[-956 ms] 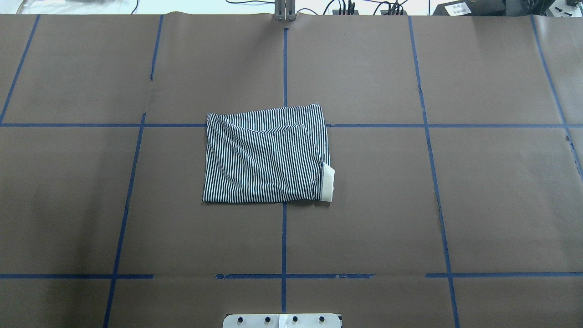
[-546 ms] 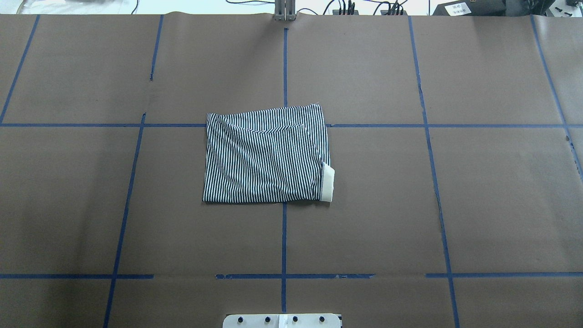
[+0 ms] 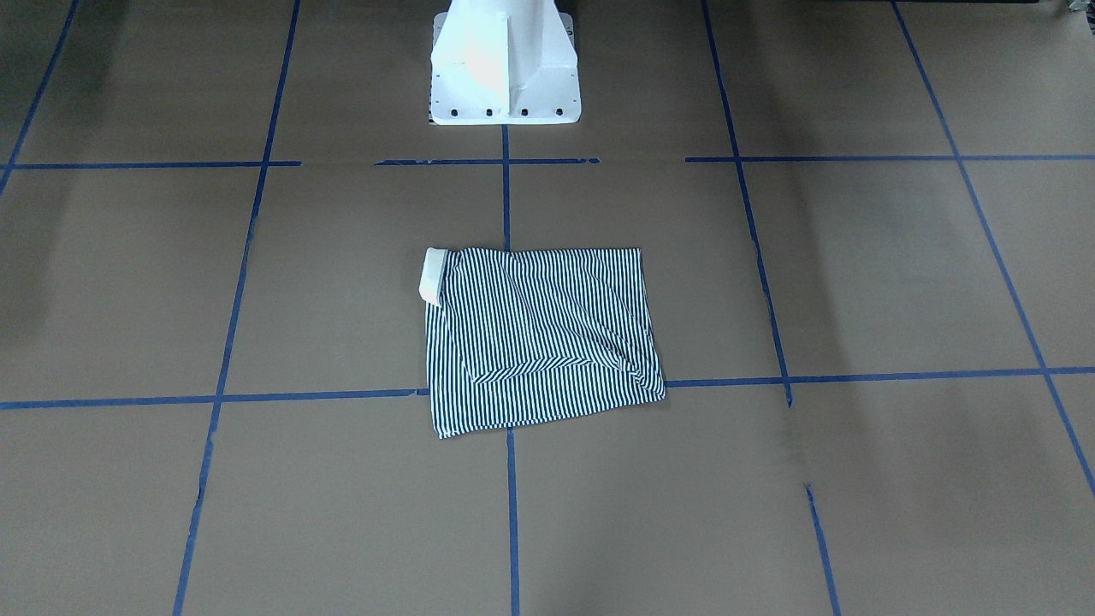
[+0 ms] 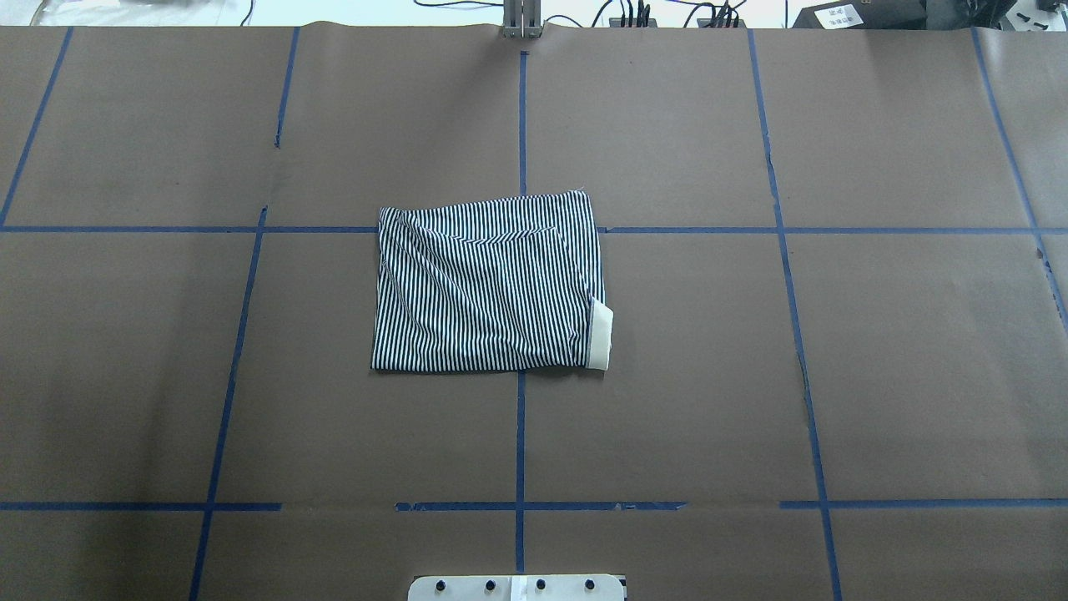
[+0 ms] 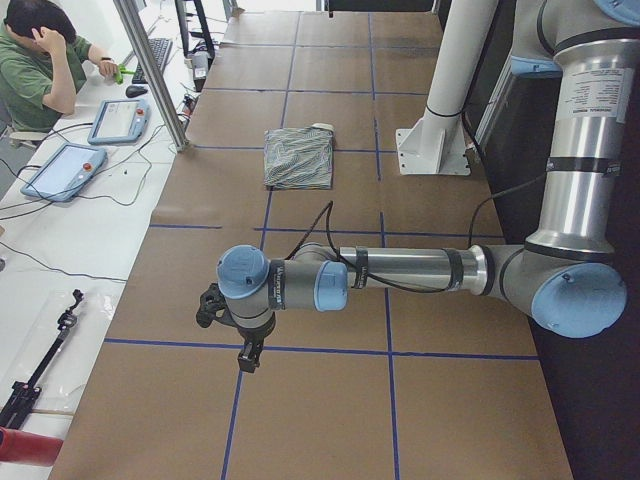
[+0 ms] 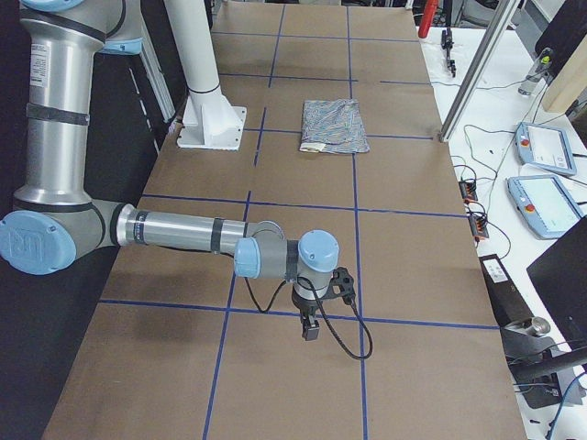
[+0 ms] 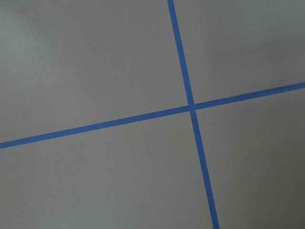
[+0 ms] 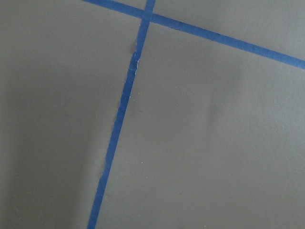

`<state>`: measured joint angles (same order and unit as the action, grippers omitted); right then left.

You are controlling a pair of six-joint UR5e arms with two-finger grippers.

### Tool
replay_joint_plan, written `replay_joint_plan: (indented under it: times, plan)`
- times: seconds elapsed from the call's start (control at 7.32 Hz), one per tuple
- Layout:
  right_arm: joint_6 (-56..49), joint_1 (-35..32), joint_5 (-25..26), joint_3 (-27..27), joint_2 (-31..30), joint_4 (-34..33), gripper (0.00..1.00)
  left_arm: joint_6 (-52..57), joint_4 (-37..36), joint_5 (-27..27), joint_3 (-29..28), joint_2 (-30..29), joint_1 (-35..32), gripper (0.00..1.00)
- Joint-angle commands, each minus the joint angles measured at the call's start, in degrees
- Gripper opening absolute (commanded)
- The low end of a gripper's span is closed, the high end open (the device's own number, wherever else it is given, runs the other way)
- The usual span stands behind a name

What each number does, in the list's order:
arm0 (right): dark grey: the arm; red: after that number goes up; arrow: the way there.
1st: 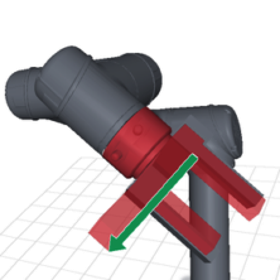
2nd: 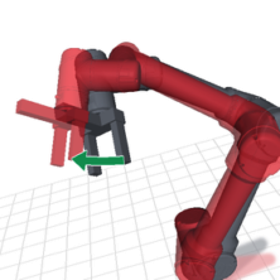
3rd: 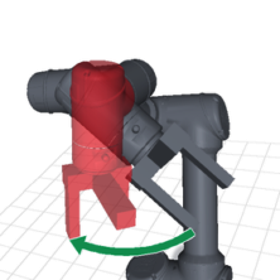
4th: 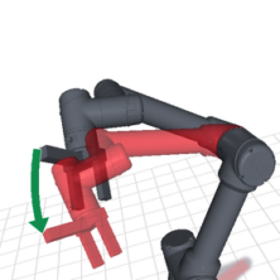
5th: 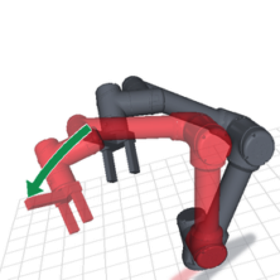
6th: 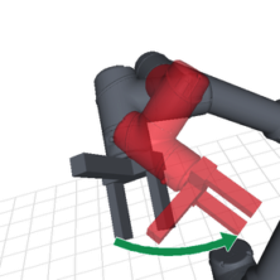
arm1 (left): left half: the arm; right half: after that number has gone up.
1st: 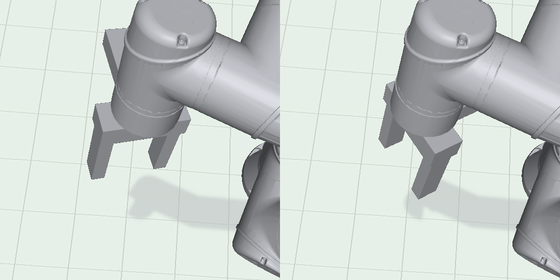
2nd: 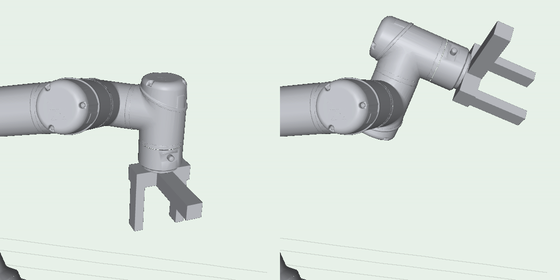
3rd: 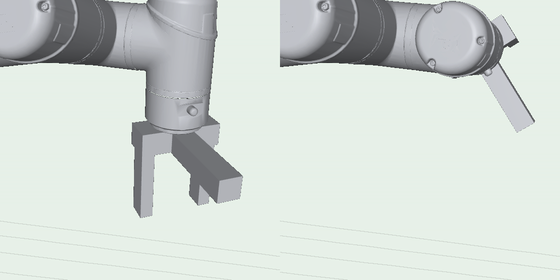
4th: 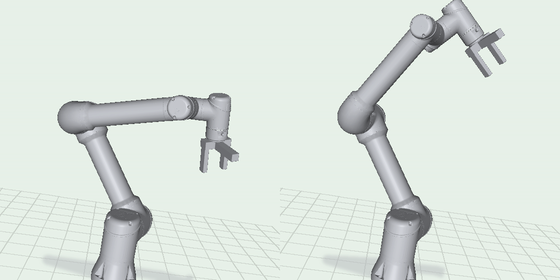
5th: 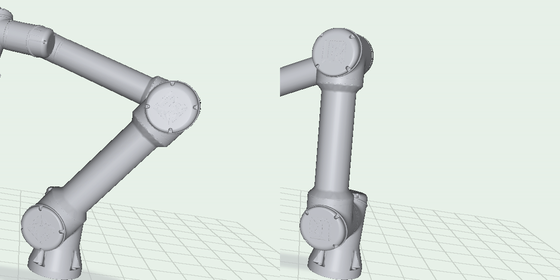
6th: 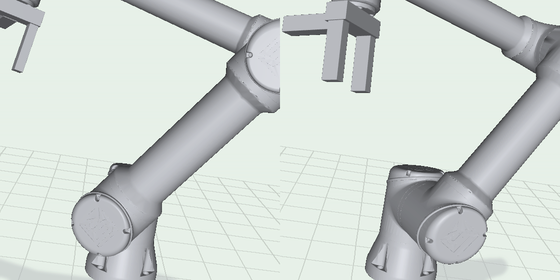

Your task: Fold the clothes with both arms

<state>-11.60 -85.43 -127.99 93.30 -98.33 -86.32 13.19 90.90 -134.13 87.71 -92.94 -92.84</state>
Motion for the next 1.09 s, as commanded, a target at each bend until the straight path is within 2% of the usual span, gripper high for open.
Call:
replay_joint_plan:
  times: [0.0,0.14,0.27,0.96]
  plan:
    - [0.52,-0.52,-0.24,-0.48,-0.54,-0.25,1.0,-0.27,-0.2,-0.25,0.17,0.13,0.29,1.0]
    - [1.13,-4.1,-1.11,-0.66,-0.46,-0.34,1.0,-0.36,-0.72,-0.61,0.09,0.04,0.29,1.0]
    - [1.75,-5.87,-4.17,-1.01,-0.98,-0.52,1.0,-0.88,-0.81,-4.44,-0.69,0.39,0.2,1.0]
    - [0.88,-7.38,-3.85,-1.19,-1.6,0.01,1.0,-1.24,-0.02,-4.74,1.49,2.59,-0.06,1.0]
